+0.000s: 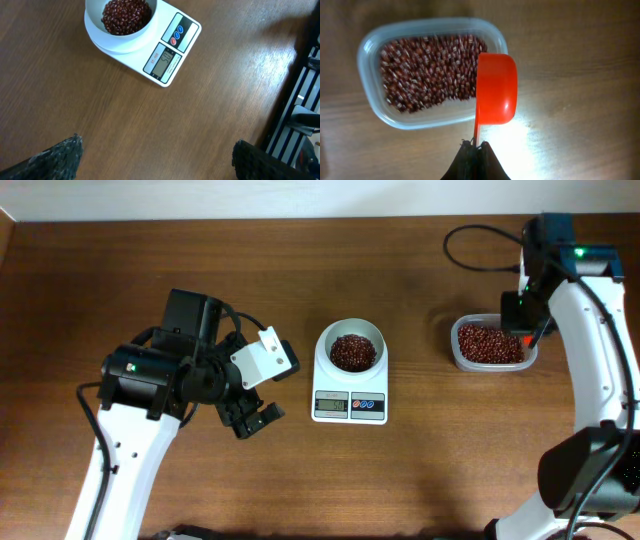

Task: Scoop and weigh 50g on scale
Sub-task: 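Lower the red scoop to the table in front of the tub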

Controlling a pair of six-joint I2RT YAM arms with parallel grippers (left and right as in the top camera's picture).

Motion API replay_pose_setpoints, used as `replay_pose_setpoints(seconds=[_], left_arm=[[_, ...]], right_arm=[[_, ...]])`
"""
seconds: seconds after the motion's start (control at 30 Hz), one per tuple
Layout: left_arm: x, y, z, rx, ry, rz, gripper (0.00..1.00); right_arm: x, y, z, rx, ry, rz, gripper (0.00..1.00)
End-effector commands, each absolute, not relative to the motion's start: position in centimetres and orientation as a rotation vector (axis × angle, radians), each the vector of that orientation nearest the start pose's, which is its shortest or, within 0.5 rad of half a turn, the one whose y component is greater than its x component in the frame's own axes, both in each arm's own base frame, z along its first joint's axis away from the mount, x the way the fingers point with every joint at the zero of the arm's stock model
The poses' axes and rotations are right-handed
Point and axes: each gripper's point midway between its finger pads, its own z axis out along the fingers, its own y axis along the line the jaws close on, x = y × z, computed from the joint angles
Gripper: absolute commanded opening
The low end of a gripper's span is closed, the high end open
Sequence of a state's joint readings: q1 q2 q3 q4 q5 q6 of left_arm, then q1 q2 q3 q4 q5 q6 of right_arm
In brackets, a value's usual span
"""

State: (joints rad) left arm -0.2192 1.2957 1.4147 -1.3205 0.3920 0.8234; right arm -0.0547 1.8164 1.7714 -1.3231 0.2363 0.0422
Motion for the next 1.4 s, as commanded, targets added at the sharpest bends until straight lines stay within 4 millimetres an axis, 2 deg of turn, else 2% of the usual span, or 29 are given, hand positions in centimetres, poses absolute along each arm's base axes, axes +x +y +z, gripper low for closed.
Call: replay_pose_setpoints(seconds=[0.0, 0.07, 0.13, 0.23, 0.33, 0.47, 0.53, 0.6, 0.67, 0.77, 0.93, 1.0, 1.1, 1.23, 1.37], left_arm=[[24.5, -12.1, 24.1, 1.409, 2.24, -0.352, 0.99], [24.5, -12.1, 24.1, 1.41, 2.24, -0.352, 0.99], [24.5, -12.1, 24.1, 1.41, 2.24, -0.352, 0.99], [24.5, -12.1, 24.1, 1.41, 2.24, -0.352, 0.99], [24.5, -12.1, 24.1, 1.41, 2.24, -0.352, 0.99], [24.5, -12.1, 24.1, 1.41, 2.24, -0.352, 0.99], [24.5, -12.1, 24.1, 1.41, 2.24, -0.352, 0.99], [24.5, -12.1, 24.1, 1.41, 2.24, -0.352, 0.99], [24.5, -12.1, 24.1, 1.41, 2.24, -0.352, 0.99], [24.5, -12.1, 24.1, 1.41, 2.24, -0.352, 0.99], [24.5, -12.1, 24.1, 1.41, 2.24, -0.352, 0.99], [24.5, -12.1, 24.1, 1.41, 2.24, -0.352, 0.99], [24.5, -12.1, 24.1, 1.409, 2.24, -0.352, 0.99], [24.5, -12.1, 24.1, 1.41, 2.24, -0.352, 0.99], [24.5, -12.1, 24.1, 1.41, 2.24, -0.352, 0.99]], right_arm=[[38.5, -5.2, 24.2, 0.226, 2.754, -0.226, 0.04], [38.4, -4.9, 27.3, 0.236, 2.678, -0.15, 0.04], [37.8, -5.2, 29.5, 0.258, 2.621, -0.102, 0.04], [36.0, -5.9, 32.5, 0.305, 2.54, -0.01, 0.04], [32.9, -7.0, 34.8, 0.375, 2.48, 0.054, 0.04], [27.6, -8.5, 35.8, 0.523, 2.476, 0.078, 0.04], [24.9, -8.1, 35.6, 0.574, 2.508, 0.128, 0.04], [23.6, -7.7, 35.2, 0.599, 2.54, 0.137, 0.04], [23.4, -6.8, 34.9, 0.582, 2.537, 0.19, 0.04], [22.6, -5.7, 33.2, 0.591, 2.579, 0.257, 0.04], [23.1, -2.8, 26.0, 0.588, 2.632, 0.542, 0.04], [23.0, -0.9, 22.6, 0.591, 2.637, 0.714, 0.04], [22.5, 0.8, 18.3, 0.616, 2.641, 0.877, 0.04], [22.5, 2.5, 14.3, 0.605, 2.588, 1.053, 0.04], [21.6, 2.9, 10.6, 0.668, 2.594, 1.083, 0.04]])
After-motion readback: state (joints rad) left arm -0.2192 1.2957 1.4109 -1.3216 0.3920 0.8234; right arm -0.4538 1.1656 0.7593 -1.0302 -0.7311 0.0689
